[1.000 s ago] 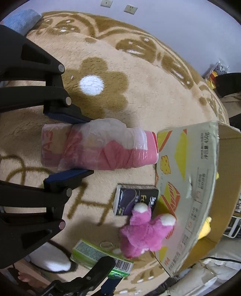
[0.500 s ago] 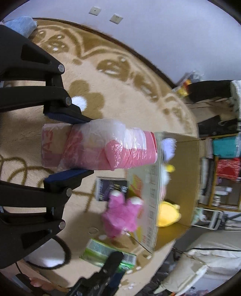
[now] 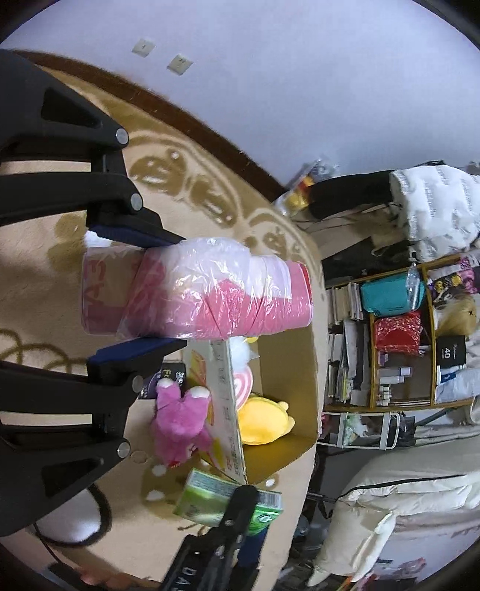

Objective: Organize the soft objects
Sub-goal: 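Carry the green pack with the right gripper while the left carries the pink roll into the box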

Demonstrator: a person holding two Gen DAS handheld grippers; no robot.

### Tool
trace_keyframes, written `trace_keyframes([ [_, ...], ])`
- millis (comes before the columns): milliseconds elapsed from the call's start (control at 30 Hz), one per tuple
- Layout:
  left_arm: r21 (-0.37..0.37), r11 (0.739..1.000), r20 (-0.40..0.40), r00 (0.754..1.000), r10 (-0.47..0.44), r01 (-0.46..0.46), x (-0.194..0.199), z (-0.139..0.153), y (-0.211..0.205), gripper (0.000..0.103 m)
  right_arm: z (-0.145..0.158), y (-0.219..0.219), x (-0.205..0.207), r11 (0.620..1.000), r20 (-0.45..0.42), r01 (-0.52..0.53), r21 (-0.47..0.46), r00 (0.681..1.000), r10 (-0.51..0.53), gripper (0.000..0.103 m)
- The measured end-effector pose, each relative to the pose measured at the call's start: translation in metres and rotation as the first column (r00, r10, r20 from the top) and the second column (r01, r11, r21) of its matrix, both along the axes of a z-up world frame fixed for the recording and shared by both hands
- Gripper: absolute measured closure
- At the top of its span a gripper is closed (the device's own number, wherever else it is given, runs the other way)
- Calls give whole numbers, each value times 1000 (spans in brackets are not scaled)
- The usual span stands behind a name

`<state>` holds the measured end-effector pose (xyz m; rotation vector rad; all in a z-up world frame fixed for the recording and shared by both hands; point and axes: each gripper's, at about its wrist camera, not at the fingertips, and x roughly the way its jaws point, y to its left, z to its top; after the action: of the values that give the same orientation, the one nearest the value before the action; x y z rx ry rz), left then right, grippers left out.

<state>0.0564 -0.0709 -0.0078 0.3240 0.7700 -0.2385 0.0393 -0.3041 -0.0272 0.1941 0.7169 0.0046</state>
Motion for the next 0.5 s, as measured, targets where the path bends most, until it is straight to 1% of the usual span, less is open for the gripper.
trace_keyframes([
  [167, -3, 1000, 22, 1000, -9, 9, 10, 6, -5, 59, 1, -5, 11, 1000, 12, 3, -11, 1000, -3, 36],
  [300, -29, 999, 46, 999, -16, 17, 26, 12, -11, 59, 4, -11, 24, 1000, 24, 3, -14, 1000, -3, 36],
  [500, -44, 999, 69, 997, -18, 21, 53, 16, -26, 59, 10, -17, 46, 1000, 43, -1, -21, 999, 2, 36],
])
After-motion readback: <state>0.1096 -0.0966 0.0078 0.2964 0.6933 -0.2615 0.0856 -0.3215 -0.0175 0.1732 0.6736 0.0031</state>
